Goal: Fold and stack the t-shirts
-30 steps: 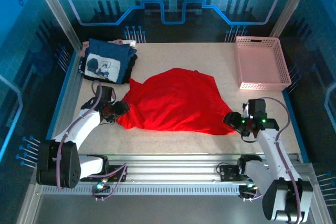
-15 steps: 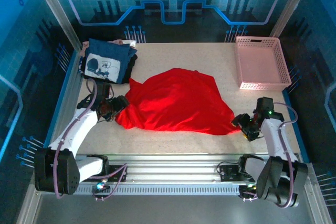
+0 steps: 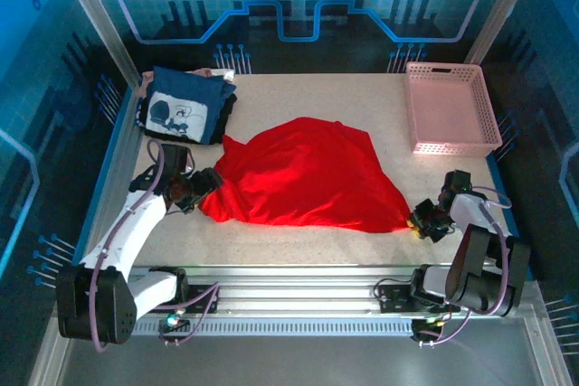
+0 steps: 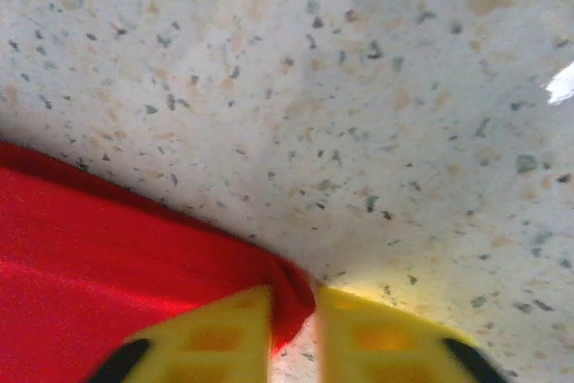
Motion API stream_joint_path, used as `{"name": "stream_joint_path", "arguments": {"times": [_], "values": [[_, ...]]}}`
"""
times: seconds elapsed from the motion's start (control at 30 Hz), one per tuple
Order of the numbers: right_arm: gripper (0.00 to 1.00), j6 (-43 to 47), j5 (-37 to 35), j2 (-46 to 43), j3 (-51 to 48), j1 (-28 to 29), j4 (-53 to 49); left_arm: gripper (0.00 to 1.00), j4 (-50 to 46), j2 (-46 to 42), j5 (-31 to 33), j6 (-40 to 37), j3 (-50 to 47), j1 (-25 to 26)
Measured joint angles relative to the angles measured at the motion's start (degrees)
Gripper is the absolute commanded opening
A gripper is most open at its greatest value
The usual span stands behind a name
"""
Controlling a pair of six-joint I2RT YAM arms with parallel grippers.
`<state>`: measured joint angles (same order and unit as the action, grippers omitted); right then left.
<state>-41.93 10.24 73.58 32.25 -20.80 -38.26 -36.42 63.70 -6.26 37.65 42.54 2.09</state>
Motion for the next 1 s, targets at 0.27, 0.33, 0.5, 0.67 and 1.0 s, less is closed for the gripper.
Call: {"name": "stream_joint_path", "arguments": {"times": [0.27,0.33,0.5,0.67,1.0], "values": [[0.02,-0.07,1.07,-2.91,2.51,0.15,2.84,0.75,-8.41,-0.39,1.60,0.20,0.00,0.00],[0.02,0.22,1.05,-3.87,3.10,0.15,2.67,0.75,-8.13,-0.39,1.53,1.09,0.00,0.00],[0.01,1.09,0.90,-3.80,3.50,0.15,2.12,0.74,-6.12,1.46,1.46,2.93,1.57,0.00],[0.01,2.01,0.90,-3.58,3.50,0.15,1.84,0.71,-1.09,9.20,1.55,2.12,7.28,0.00],[0.02,4.07,0.90,-3.06,3.63,0.15,1.14,0.51,-0.09,28.33,1.09,-3.91,18.49,2.82]]}}
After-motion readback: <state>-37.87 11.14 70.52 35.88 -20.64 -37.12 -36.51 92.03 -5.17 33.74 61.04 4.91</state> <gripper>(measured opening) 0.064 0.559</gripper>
